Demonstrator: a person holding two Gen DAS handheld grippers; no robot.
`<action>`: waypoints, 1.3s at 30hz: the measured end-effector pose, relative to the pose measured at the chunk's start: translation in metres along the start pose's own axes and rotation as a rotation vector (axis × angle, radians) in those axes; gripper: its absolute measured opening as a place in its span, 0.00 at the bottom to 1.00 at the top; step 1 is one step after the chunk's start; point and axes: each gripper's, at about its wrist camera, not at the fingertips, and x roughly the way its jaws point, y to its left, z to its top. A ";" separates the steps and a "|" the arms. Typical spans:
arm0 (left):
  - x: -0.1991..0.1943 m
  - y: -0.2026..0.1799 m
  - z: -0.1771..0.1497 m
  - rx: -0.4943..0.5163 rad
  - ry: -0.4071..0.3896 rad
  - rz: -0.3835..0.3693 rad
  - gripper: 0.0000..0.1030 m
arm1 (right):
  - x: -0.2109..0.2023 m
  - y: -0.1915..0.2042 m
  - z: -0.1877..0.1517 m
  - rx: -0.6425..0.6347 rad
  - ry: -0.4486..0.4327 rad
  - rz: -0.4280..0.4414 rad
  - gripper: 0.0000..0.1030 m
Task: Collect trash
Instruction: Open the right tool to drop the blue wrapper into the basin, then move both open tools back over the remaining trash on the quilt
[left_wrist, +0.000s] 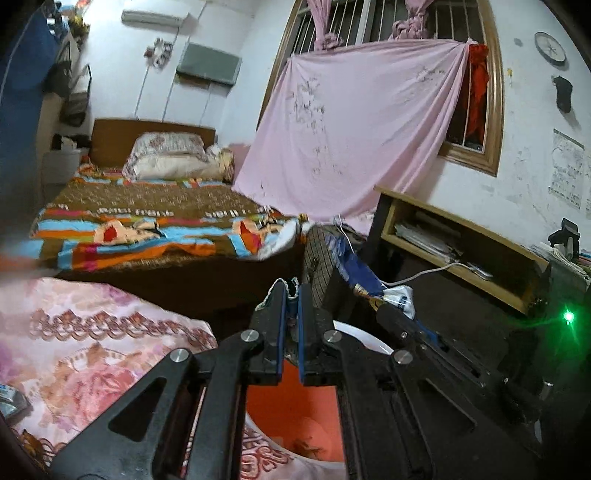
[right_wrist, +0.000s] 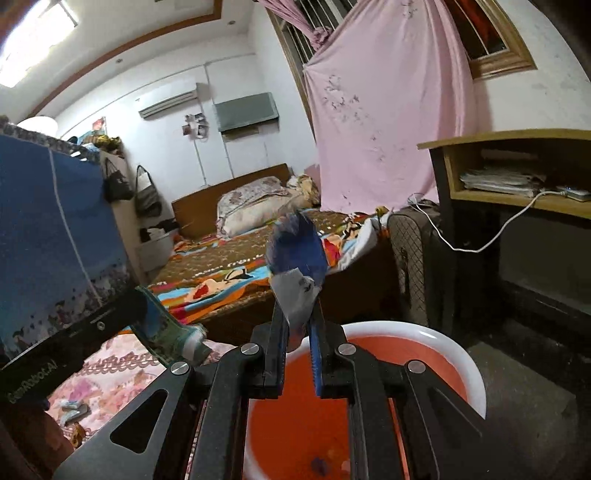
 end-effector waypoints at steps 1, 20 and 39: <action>0.002 0.000 -0.001 -0.008 0.013 -0.006 0.00 | 0.000 -0.001 -0.001 0.002 0.002 -0.005 0.10; -0.018 0.022 -0.004 -0.056 0.032 0.094 0.29 | -0.008 0.004 0.002 0.010 -0.038 0.003 0.42; -0.120 0.096 -0.008 -0.142 -0.176 0.416 0.89 | -0.030 0.068 0.002 -0.084 -0.224 0.158 1.00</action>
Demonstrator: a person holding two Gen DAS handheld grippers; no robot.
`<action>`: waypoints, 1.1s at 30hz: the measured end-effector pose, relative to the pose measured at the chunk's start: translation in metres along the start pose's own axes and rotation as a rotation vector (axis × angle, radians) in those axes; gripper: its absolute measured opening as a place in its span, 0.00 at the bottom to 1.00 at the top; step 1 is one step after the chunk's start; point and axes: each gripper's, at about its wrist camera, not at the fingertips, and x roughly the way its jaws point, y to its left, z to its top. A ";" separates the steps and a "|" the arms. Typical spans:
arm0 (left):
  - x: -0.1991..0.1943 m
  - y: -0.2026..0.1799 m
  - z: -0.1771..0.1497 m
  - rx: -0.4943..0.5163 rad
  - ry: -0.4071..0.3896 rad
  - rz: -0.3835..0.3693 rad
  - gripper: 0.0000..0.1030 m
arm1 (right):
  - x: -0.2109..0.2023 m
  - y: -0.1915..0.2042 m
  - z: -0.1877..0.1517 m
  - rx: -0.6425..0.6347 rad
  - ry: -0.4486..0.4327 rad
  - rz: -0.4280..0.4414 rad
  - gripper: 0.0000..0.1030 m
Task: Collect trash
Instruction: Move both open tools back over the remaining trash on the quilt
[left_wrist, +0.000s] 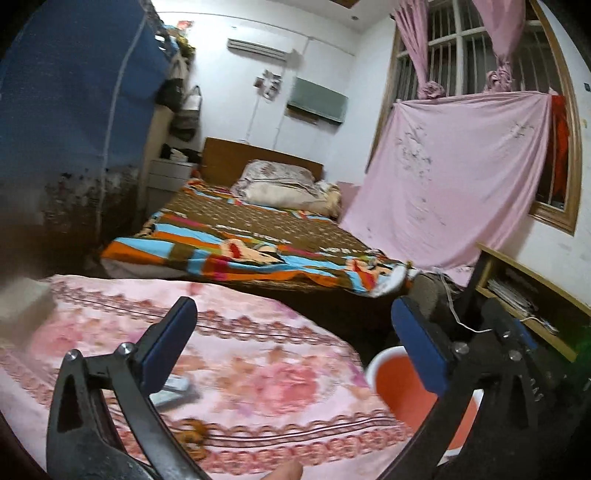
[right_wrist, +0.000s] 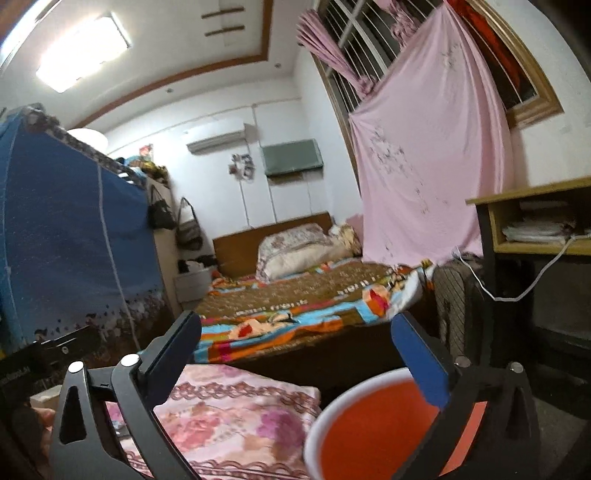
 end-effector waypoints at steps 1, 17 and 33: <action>-0.004 0.006 0.000 0.002 -0.009 0.023 0.89 | -0.001 0.005 0.000 -0.007 -0.007 0.016 1.00; -0.064 0.089 0.001 0.039 -0.144 0.219 0.89 | -0.017 0.080 -0.013 -0.099 -0.074 0.223 1.00; -0.085 0.115 -0.018 0.161 -0.159 0.268 0.89 | -0.017 0.141 -0.040 -0.276 0.003 0.370 1.00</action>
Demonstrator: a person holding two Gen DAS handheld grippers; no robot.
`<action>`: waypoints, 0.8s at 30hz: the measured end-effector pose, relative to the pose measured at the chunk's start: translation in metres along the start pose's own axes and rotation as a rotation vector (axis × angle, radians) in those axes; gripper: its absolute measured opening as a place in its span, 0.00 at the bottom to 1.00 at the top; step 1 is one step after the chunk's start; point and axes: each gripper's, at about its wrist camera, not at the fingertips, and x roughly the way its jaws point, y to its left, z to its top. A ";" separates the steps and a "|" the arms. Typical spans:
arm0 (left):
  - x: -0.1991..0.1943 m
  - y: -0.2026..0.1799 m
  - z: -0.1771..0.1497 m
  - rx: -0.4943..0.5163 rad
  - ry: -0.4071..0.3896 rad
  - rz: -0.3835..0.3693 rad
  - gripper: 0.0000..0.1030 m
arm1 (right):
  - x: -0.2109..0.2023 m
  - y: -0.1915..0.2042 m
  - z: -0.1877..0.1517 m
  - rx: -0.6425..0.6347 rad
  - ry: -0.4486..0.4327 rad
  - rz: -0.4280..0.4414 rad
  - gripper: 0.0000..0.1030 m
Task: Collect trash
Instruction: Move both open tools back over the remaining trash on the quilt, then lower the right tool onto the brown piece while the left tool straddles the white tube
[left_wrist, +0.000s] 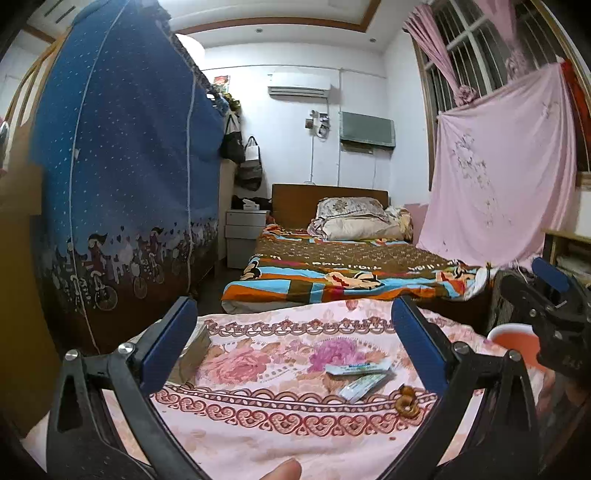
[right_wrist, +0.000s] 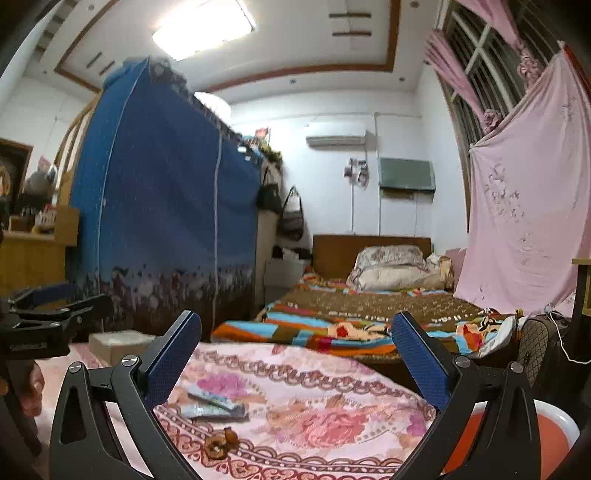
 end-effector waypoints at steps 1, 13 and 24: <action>0.000 0.001 -0.001 0.005 0.002 -0.003 0.89 | 0.004 0.002 -0.001 -0.004 0.023 0.012 1.00; 0.021 0.005 -0.010 -0.020 0.118 -0.107 0.79 | 0.048 0.008 -0.022 0.001 0.307 0.116 0.68; 0.068 -0.004 -0.031 -0.026 0.406 -0.238 0.43 | 0.086 0.000 -0.054 0.124 0.636 0.279 0.37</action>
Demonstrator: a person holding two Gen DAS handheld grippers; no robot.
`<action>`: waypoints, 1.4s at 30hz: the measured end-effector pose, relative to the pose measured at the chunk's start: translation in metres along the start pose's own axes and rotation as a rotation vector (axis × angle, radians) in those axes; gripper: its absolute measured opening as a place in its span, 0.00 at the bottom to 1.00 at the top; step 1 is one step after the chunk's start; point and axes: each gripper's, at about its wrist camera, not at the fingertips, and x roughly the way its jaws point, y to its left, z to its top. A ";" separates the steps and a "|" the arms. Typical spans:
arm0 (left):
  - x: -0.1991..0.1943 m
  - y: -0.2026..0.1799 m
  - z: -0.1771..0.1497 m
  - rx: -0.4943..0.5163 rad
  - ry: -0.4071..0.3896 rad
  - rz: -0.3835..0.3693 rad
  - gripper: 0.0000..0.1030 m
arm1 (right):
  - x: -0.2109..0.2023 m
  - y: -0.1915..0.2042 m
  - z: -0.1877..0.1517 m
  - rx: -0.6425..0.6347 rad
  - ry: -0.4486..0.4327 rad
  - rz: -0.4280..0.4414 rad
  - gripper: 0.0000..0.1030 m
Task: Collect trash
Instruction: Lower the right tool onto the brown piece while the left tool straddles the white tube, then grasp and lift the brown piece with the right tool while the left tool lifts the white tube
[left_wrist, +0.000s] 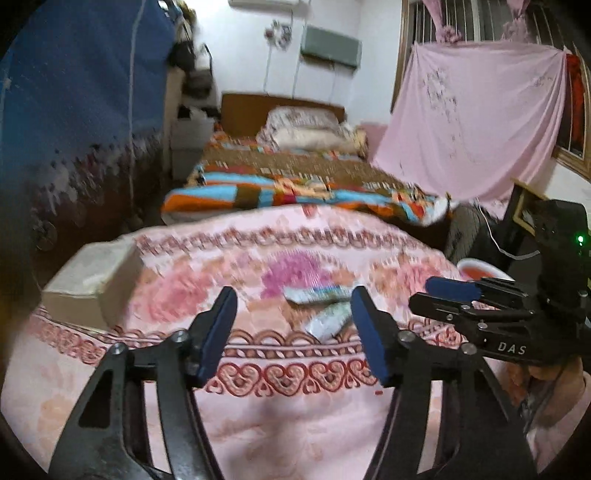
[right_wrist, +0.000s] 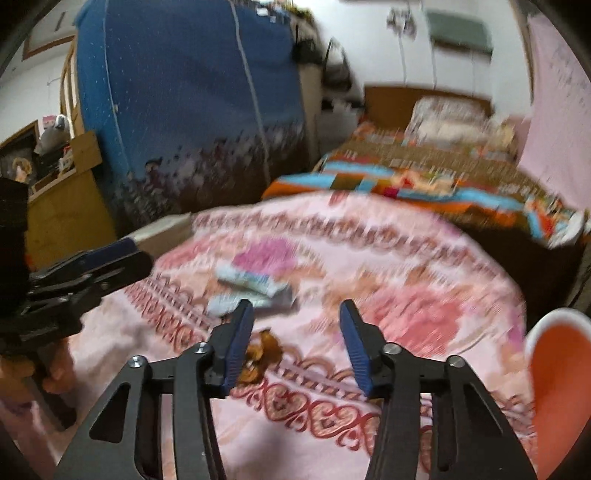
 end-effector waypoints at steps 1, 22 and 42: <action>0.004 -0.001 -0.001 0.005 0.025 -0.007 0.40 | 0.003 -0.001 -0.001 0.007 0.025 0.016 0.35; 0.062 -0.015 0.000 0.049 0.295 -0.082 0.10 | 0.026 0.004 -0.004 -0.006 0.153 0.067 0.11; 0.063 -0.051 -0.004 0.255 0.325 -0.040 0.00 | 0.012 -0.019 -0.003 0.114 0.074 0.070 0.11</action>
